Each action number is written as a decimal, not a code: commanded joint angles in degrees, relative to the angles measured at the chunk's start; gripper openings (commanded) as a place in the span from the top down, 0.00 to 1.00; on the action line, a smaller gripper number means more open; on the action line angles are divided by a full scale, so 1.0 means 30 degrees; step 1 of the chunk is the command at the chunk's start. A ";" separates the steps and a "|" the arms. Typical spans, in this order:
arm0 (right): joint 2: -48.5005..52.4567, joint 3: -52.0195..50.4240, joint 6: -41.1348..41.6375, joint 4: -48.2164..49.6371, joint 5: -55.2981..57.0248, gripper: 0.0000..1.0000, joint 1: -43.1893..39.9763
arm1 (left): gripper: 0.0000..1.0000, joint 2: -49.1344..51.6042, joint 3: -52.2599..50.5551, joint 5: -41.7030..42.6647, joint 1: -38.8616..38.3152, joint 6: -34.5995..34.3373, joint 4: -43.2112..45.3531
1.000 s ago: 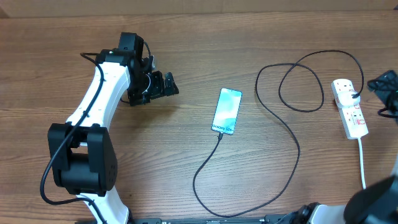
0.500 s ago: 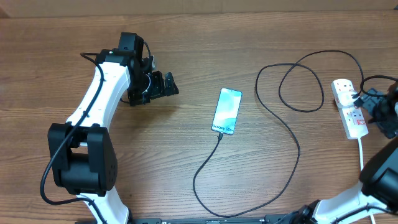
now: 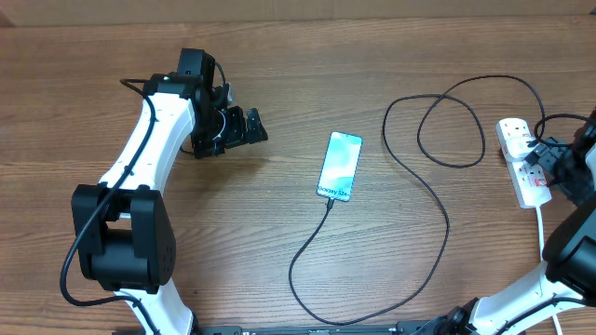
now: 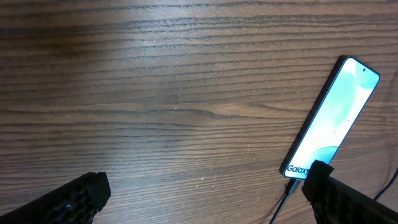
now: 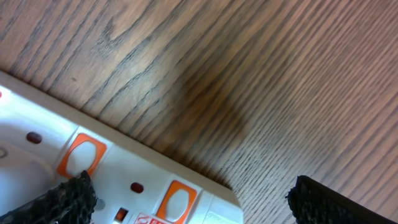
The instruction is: Plug charger to phone and switch on socket
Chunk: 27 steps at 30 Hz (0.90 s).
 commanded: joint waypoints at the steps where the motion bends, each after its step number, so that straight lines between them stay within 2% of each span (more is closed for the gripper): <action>1: 0.0248 0.0219 0.0036 0.0029 0.0984 0.00 -0.0160 | 0.00 -0.0146 0.0051 -0.0124 -0.0015 -0.0066 0.0015; 8: 0.0248 0.0211 0.1129 0.0984 0.0954 0.00 -0.0277 | 0.00 -0.0146 0.0051 -0.0124 -0.0015 -0.0066 0.0015; 27: 0.0255 0.0073 0.1093 0.1938 -0.0058 0.00 -0.0270 | 0.00 -0.0146 0.0051 -0.0124 -0.0015 -0.0066 0.0015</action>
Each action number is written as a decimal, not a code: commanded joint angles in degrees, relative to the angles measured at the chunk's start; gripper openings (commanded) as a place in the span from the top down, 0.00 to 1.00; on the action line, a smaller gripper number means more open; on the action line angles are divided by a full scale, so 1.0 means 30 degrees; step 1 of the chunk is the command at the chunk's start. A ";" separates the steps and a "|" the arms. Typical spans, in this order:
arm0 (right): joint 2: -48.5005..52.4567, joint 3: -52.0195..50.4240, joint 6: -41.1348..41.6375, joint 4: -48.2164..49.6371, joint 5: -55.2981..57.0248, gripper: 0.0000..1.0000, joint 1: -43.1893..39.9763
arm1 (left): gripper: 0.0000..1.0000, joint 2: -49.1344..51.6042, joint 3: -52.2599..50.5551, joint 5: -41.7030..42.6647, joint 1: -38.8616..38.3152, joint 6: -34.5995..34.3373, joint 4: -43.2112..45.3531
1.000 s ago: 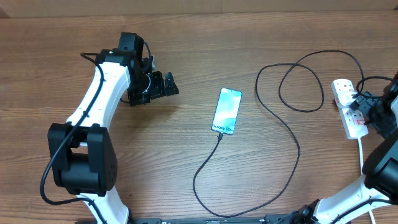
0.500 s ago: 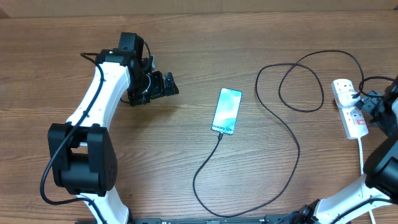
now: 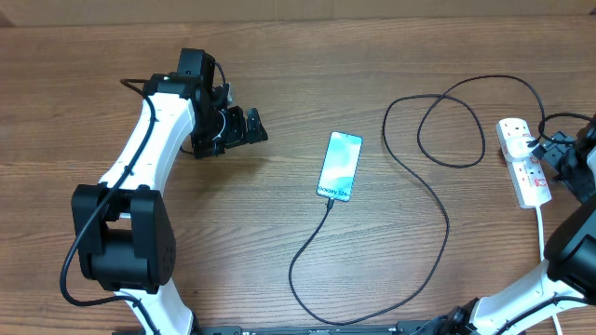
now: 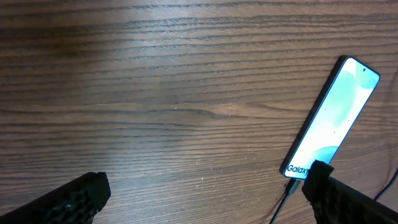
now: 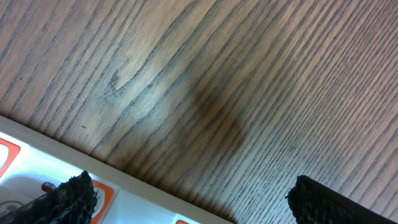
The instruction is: Plug charger to phone and switch on socket
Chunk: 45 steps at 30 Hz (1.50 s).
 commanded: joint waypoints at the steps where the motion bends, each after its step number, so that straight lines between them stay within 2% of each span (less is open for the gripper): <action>1: 0.0095 -0.0036 0.0138 0.0189 -0.0102 0.00 -0.0051 | 0.00 -0.0146 0.0051 -0.0124 -0.0007 -0.0058 0.0015; 16: 0.1217 -0.0306 0.0051 0.0393 -0.0896 0.00 -0.0051 | 0.00 -0.0146 0.0051 -0.0124 -0.0007 -0.0066 0.0015; 45: 0.1239 0.0124 0.0051 -0.0379 -0.1450 0.00 -0.0051 | 0.00 -0.0146 0.0051 -0.0124 -0.0007 -0.0058 0.0015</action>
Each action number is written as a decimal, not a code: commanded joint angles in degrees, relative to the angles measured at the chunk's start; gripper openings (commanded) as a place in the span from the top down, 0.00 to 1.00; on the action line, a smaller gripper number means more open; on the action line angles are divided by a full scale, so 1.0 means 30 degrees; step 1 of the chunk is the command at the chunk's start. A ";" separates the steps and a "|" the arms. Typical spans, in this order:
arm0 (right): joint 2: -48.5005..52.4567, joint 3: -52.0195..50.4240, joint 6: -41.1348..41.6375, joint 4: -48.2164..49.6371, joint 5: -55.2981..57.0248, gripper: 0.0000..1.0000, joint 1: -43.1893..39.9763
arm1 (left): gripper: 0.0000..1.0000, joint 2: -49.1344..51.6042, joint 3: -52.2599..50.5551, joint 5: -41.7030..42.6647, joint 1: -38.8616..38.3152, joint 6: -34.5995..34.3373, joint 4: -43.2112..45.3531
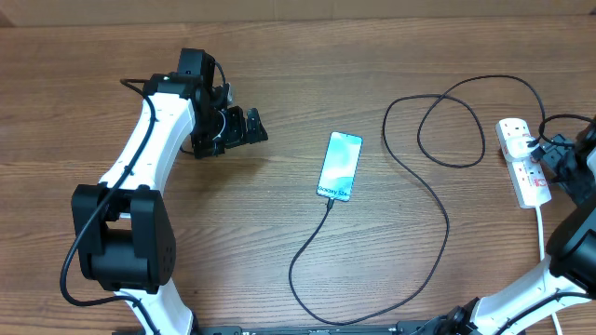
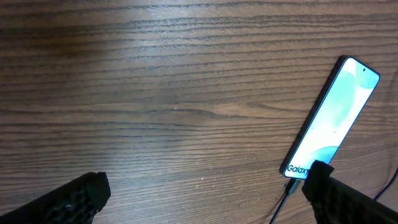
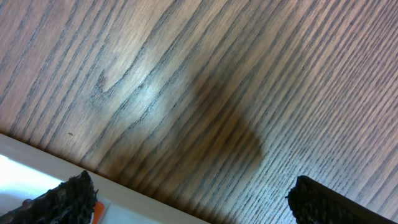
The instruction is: Plug charger to phone and switch on socket
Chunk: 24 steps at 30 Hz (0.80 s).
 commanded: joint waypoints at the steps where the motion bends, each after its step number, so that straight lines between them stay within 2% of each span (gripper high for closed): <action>1: 0.0568 0.0284 -0.0452 -0.0415 -0.0867 0.00 0.0109 | 0.00 -0.0146 0.0051 -0.0124 -0.0007 -0.0066 0.0015; 8: 0.0488 0.1741 -0.0423 -0.1100 -0.0882 0.00 0.0102 | 0.00 -0.0146 0.0051 -0.0124 -0.0007 -0.0058 0.0015; 24: 0.0466 0.1763 -0.0452 -0.2382 -0.0882 0.00 0.0087 | 0.00 -0.0146 0.0051 -0.0124 -0.0007 -0.0066 0.0015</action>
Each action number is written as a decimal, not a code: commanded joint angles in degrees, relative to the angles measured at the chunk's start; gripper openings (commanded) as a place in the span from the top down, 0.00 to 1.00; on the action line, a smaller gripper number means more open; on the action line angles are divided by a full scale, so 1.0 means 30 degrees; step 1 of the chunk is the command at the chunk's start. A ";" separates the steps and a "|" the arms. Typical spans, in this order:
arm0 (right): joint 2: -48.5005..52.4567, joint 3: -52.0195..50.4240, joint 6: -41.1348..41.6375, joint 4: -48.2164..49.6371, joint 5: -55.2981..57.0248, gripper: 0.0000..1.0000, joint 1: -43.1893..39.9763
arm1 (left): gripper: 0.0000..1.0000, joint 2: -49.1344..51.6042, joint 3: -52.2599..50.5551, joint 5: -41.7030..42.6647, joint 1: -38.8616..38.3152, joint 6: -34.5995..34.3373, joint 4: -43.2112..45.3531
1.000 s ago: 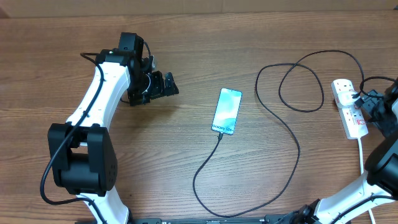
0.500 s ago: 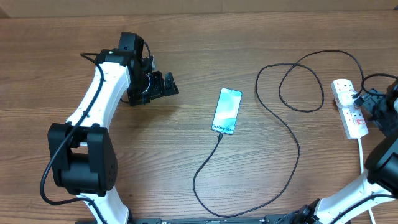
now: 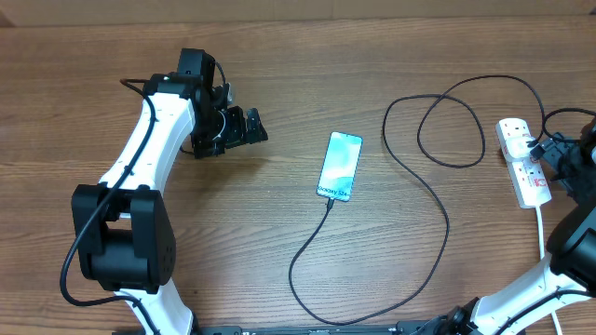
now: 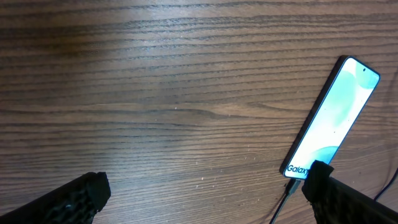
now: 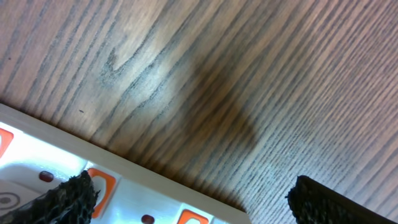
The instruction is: Plug charger to phone and switch on socket
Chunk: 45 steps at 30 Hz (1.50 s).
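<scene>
The phone [image 3: 340, 166] lies face up mid-table with its screen lit; the left wrist view shows the phone [image 4: 333, 118] at the right. A black cable [image 3: 438, 209] is plugged into its near end and loops across to the white power strip [image 3: 521, 172] at the right edge. My right gripper [image 3: 557, 160] hovers open just right of the strip. In the right wrist view the right gripper [image 5: 199, 199] has the strip [image 5: 124, 193] and its orange switches at lower left. My left gripper [image 3: 247, 127] is open, left of the phone, holding nothing; the wrist view shows the left gripper [image 4: 205, 199] over bare wood.
The wooden table [image 3: 186, 242] carries the cable's large loops [image 3: 452, 121] between the phone and the strip. A white lead [image 3: 542, 233] runs from the strip toward the near edge. The right arm's base stands at the near right corner.
My right gripper has shifted slightly back toward the power strip, so more of the strip and its orange switches show in the wrist view. The left arm, phone and cable are unchanged.
My right gripper first stood open over the strip with its orange switches in close view. It then sat farther off to the right, with less of the strip showing, and now shows slightly more again. The phone stayed lit and plugged in; the left arm stayed still.
</scene>
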 commanded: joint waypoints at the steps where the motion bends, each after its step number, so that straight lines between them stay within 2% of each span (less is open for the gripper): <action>1: 0.0160 0.0393 -0.0087 -0.0321 -0.0321 0.00 0.0066 | 0.00 -0.0146 0.0051 -0.0117 -0.0015 -0.0066 0.0015; 10: 0.0160 0.0080 -0.0102 -0.0408 -0.0393 0.00 0.0073 | 0.00 -0.0146 0.0051 -0.0117 -0.0015 -0.0058 0.0015; 15: 0.0168 0.0080 -0.1377 -0.0350 -0.2033 0.00 0.0073 | 0.00 -0.0146 0.0051 -0.0117 -0.0015 -0.0066 0.0015; 45: 0.0168 0.0080 -0.1377 0.0335 -0.1967 0.00 0.0073 | 0.01 -0.0146 0.0051 -0.0109 -0.0015 -0.0058 0.0015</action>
